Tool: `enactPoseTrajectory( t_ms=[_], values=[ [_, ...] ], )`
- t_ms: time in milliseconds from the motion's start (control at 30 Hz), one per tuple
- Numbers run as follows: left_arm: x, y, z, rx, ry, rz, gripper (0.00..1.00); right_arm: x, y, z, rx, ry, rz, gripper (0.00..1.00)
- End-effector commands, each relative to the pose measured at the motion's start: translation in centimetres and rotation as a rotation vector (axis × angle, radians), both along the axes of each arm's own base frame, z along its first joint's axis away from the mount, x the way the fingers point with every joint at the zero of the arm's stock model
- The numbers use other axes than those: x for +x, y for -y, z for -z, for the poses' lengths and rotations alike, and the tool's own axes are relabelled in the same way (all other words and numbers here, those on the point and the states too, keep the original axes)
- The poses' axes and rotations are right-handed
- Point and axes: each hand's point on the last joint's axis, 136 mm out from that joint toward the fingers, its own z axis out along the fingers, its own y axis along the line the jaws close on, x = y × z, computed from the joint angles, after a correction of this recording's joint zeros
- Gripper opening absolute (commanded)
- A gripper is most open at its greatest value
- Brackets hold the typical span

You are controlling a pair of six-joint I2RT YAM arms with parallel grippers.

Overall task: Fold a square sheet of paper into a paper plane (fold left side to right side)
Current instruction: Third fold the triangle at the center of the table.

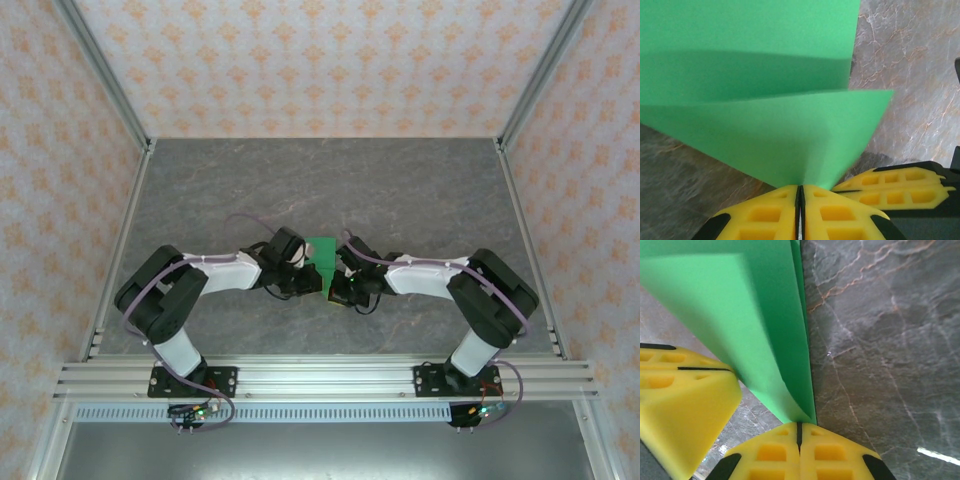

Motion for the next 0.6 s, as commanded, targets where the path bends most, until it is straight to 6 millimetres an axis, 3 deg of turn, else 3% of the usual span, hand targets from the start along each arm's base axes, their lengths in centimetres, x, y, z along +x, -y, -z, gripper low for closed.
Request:
enactPoseTrajectory(
  t_ms=[0, 333, 567],
  values=[
    [1.1, 1.5, -1.3, -0.043, 0.045, 0.011, 0.12, -1.9, 3.3, 3.2, -0.179, -0.074, 0.007, 0.02],
    [1.2, 1.5, -1.1, -0.028, 0.040, 0.016, 0.11, -1.9, 3.3, 3.4, -0.187, -0.079, 0.000, 0.02],
    [0.8, 0.3, 0.6, 0.057, 0.029, 0.027, 0.09, -2.0, 3.4, 3.4, -0.193, -0.083, -0.002, 0.02]
  ],
)
